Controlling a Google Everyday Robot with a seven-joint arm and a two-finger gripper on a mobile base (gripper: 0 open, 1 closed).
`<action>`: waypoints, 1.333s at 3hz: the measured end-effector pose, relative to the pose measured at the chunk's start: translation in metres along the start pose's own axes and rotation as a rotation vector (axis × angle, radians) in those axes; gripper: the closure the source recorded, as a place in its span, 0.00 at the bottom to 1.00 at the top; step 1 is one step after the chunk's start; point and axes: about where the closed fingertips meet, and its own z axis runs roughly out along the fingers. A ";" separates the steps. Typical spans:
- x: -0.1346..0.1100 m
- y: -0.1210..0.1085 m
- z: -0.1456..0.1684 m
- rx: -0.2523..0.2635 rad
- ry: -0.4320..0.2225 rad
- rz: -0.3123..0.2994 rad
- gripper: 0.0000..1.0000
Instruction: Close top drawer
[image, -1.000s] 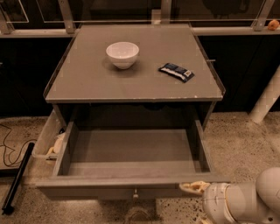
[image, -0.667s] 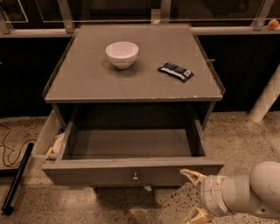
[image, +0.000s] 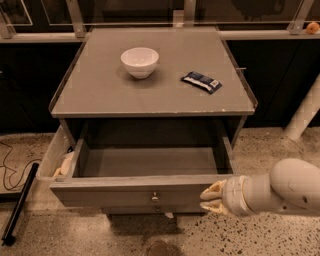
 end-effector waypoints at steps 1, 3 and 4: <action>0.012 -0.038 0.010 0.019 0.036 -0.004 0.89; 0.023 -0.077 0.019 0.045 0.073 0.009 1.00; 0.029 -0.124 0.026 0.095 0.090 0.026 1.00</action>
Offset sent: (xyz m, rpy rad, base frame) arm 0.2371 -0.0718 -0.0110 -0.1809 -0.0441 -0.1771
